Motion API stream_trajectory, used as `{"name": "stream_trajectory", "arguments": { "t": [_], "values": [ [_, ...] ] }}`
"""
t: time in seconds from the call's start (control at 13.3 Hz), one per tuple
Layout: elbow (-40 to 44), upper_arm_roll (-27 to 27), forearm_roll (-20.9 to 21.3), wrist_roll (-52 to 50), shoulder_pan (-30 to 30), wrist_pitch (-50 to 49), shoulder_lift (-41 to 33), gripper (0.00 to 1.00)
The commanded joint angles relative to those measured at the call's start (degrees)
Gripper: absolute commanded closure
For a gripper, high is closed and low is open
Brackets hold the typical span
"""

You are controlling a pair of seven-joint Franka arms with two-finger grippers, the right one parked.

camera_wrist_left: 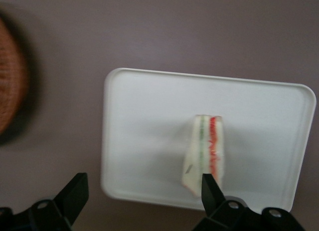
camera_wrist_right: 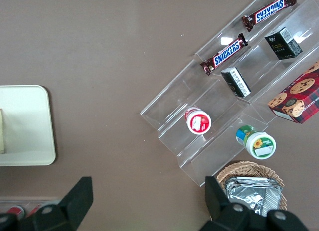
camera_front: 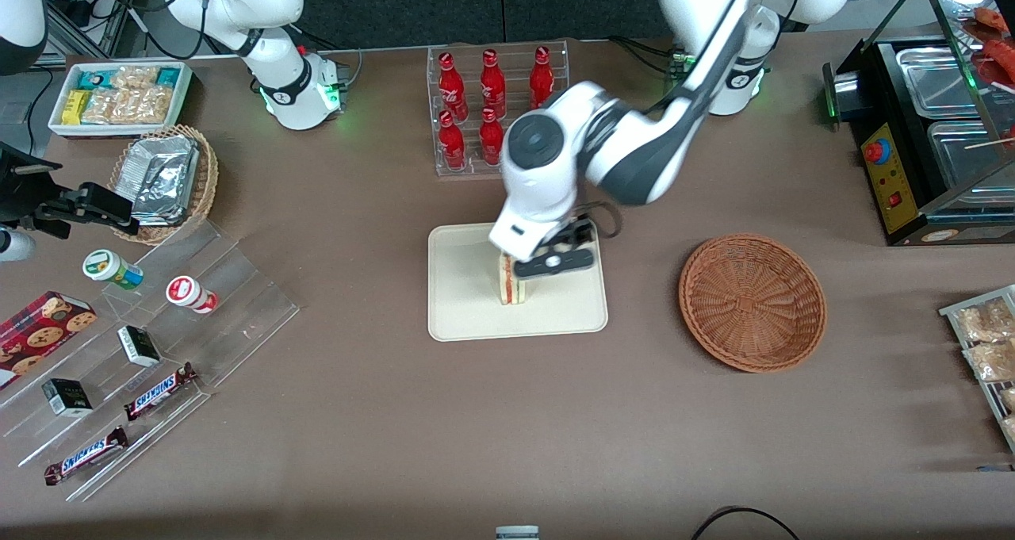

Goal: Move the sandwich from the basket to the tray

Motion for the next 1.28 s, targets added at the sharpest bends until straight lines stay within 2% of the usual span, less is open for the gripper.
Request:
{"name": "stream_trajectory", "arguments": {
  "t": [0.0, 0.38, 0.53, 0.83, 1.2],
  "values": [
    [-2.55, -0.39, -0.72, 0.66, 5.34, -7.90, -8.92, 0.00],
    [-2.55, -0.39, -2.30, 16.71, 17.81, -19.68, -17.81, 0.00],
    [-2.55, -0.39, -2.57, 26.80, 23.26, -23.03, -20.71, 0.00],
    [-3.51, -0.30, -2.48, 39.65, 30.83, -26.99, -25.72, 0.00],
    [-5.80, 3.30, -2.48, 48.99, 32.25, -27.97, -29.51, 0.00]
  ]
}}
